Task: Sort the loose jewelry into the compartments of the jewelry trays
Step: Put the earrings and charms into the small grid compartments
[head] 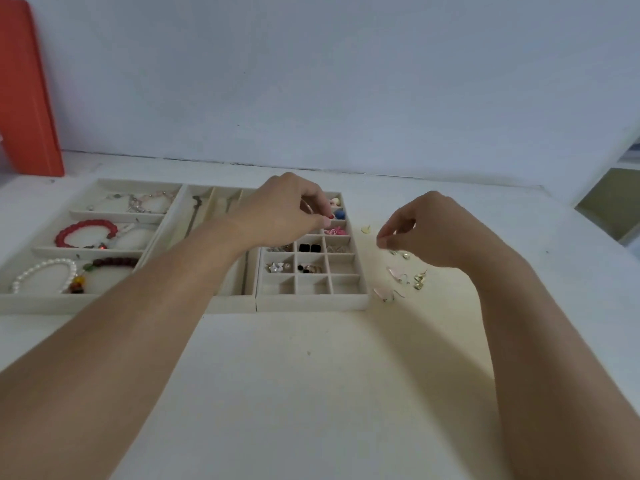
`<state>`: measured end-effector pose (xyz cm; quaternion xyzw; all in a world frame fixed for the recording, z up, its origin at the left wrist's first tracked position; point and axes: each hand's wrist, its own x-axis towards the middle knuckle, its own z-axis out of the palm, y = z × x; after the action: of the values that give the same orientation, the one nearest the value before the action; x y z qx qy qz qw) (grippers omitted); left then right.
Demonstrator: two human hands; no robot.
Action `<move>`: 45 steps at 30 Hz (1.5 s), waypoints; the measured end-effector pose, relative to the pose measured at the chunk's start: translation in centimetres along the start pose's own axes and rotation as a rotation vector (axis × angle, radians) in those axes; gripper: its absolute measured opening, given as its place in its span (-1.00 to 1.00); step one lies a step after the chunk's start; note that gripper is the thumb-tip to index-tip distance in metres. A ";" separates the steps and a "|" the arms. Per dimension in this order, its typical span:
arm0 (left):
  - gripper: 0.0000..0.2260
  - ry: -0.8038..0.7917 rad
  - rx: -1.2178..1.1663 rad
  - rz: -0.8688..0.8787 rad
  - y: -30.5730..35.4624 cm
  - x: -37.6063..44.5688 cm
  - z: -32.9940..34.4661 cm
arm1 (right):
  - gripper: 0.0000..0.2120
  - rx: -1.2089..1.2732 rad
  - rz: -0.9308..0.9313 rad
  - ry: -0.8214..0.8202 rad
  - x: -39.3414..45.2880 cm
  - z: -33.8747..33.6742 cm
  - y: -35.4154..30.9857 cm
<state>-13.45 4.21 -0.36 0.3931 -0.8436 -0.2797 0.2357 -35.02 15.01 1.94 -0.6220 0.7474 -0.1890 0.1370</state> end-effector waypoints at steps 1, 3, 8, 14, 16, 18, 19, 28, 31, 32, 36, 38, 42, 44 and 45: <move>-0.97 0.008 0.002 0.002 0.1 0.1 0.3 | -0.93 -0.048 0.017 -0.079 -0.2 -0.1 0.3; -0.97 0.025 -0.007 0.007 0.2 0.1 0.7 | -0.93 -0.160 0.040 -0.227 -0.5 0.3 0.5; -0.96 0.046 -0.020 0.029 0.5 0.0 1.4 | -0.83 -0.252 0.041 -0.338 -0.4 1.9 0.1; -0.96 0.004 -0.061 0.043 1.3 -0.5 1.6 | -0.89 -0.219 0.005 -0.356 -0.5 1.4 0.0; -0.96 -0.001 -0.064 0.044 1.4 -0.6 1.7 | -0.89 -0.189 0.007 -0.331 -0.6 0.7 0.2; -0.96 -0.006 -0.068 0.048 1.5 -0.6 1.7 | -0.86 -0.195 0.006 -0.347 -0.8 0.3 0.4; -0.96 -0.009 -0.069 0.050 1.5 -0.6 1.7 | -0.83 -0.216 0.003 -0.372 -1.0 0.3 0.3; -0.96 -0.013 -0.082 0.068 1.6 -0.6 1.6 | -0.89 -0.237 -0.016 -0.471 -1.0 0.9 0.0; -0.96 -0.037 -0.115 0.069 1.9 -0.8 1.5 | -0.87 -0.109 -0.007 -0.358 -1.1 0.1 0.1; -0.97 -0.053 -0.129 0.063 2.0 -0.8 1.5 | -0.86 -0.028 -0.017 -0.285 -1.1 -0.2 0.2; -0.94 -0.110 -0.167 0.027 2.4 -1.0 1.6 | -0.93 0.325 -0.091 -0.060 -1.1 -1.2 0.4; -0.90 -0.137 -0.198 0.004 2.5 -1.1 1.6 | -0.95 0.397 -0.108 -0.012 -1.2 -1.1 0.3; -0.86 -0.180 -0.235 -0.001 2.7 -1.2 1.4 | -0.93 0.421 -0.120 0.029 -1.0 -0.7 0.2; -0.86 -0.191 -0.245 -0.005 2.8 -1.3 1.4 | -0.93 0.424 -0.130 0.035 -1.0 -0.6 0.1; -0.86 -0.196 -0.247 -0.009 2.9 -1.3 1.4 | -0.93 0.434 -0.140 0.040 -1.0 -0.5 0.1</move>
<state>-15.11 7.16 0.26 0.3359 -0.8199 -0.4196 0.1973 -35.10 16.09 2.31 -0.6243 0.6470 -0.3665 0.2395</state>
